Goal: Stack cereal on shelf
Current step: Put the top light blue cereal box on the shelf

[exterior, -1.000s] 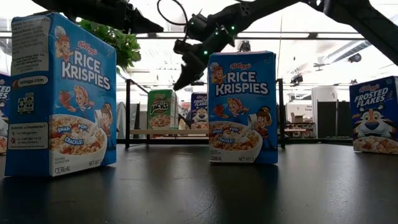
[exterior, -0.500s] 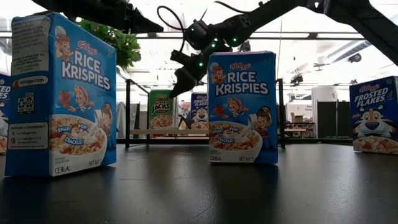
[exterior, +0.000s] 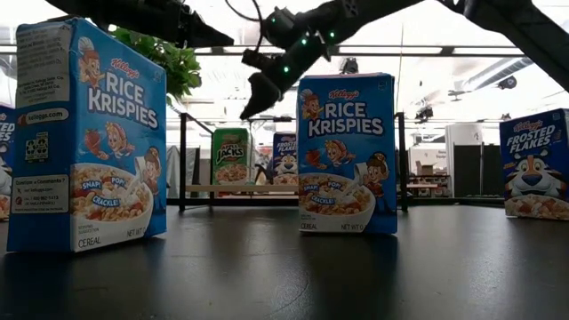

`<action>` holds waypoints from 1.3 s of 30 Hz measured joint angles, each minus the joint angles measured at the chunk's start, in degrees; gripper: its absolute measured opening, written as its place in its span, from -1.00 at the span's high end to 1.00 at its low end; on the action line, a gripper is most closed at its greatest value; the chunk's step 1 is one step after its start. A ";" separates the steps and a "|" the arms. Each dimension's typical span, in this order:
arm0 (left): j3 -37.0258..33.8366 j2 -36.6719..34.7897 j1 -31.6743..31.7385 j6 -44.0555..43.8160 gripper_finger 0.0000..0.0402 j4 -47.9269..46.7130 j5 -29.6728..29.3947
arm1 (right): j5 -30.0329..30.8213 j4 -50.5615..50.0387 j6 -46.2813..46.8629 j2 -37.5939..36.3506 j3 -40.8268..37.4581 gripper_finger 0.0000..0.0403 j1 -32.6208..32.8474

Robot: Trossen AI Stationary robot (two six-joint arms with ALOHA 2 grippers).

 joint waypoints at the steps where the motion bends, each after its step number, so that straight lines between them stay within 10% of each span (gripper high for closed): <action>1: 0.00 0.00 0.02 0.00 1.00 0.00 0.00 | 0.03 -0.04 -0.04 0.00 0.66 0.94 -0.21; 17: 0.15 -0.04 0.02 3.30 1.00 0.15 -5.88 | -9.44 -30.28 9.49 -6.98 11.31 0.94 3.88; 39: 0.33 -0.37 0.00 2.79 1.00 -0.74 -5.92 | -1.91 -27.54 32.55 -19.82 -16.88 0.94 28.66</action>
